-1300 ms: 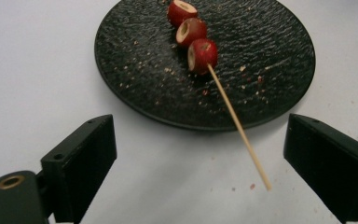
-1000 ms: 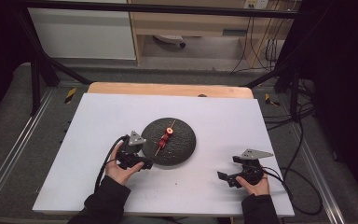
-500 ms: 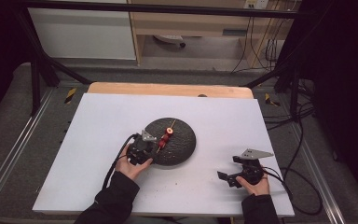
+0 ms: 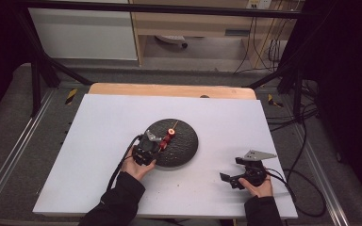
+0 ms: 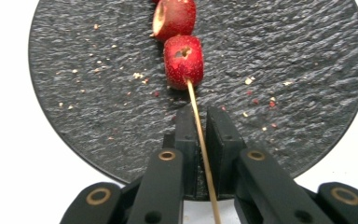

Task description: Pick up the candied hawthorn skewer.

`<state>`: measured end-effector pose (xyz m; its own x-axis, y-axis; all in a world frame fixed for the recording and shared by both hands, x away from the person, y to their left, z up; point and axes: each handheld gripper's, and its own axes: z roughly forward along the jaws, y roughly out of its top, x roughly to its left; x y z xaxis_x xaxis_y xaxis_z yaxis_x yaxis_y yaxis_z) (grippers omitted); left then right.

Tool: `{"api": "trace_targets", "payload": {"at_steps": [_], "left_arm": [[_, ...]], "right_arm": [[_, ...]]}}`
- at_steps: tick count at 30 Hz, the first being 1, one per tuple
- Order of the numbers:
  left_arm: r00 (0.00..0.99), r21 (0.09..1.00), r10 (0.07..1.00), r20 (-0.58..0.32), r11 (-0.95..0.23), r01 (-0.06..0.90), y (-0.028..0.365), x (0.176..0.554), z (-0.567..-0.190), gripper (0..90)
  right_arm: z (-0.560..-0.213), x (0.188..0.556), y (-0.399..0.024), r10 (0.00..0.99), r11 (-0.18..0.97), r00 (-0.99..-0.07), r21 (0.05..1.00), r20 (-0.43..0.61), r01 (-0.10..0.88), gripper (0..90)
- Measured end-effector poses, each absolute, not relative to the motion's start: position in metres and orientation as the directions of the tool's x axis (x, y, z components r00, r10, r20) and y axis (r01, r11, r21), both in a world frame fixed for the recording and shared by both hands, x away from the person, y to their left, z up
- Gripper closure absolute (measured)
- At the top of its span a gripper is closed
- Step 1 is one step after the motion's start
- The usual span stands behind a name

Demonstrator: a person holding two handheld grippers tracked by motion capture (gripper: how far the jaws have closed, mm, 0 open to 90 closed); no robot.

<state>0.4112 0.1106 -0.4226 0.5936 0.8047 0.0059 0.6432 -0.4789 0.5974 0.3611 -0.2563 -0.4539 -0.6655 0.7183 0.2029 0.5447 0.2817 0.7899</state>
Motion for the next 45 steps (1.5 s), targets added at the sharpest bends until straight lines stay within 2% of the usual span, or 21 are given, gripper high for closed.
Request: {"api": "trace_targets", "payload": {"at_steps": [3, 9, 29, 45], "left_arm": [[0.580, 0.603, 0.814, 0.012, -0.469, 0.645, 0.112, 0.410, -0.422, 87.4], [0.574, 0.630, 0.819, -0.002, -0.445, 0.637, 0.117, 0.408, -0.422, 88.3], [0.609, 0.761, 0.789, -0.079, -0.348, 0.548, 0.166, 0.380, -0.411, 88.4], [0.633, 0.826, 0.770, -0.085, -0.301, 0.477, 0.202, 0.349, -0.425, 88.4]], "right_arm": [[-0.454, 0.361, -0.256, 0.718, 0.283, -0.666, 0.790, 0.202, 0.545, 0.7], [-0.454, 0.361, -0.256, 0.718, 0.285, -0.666, 0.789, 0.201, 0.545, 0.7], [-0.454, 0.361, -0.256, 0.728, 0.261, -0.650, 0.788, 0.219, 0.558, 0.7], [-0.451, 0.362, -0.246, 0.734, 0.225, -0.637, 0.799, 0.237, 0.557, 0.6]]}}
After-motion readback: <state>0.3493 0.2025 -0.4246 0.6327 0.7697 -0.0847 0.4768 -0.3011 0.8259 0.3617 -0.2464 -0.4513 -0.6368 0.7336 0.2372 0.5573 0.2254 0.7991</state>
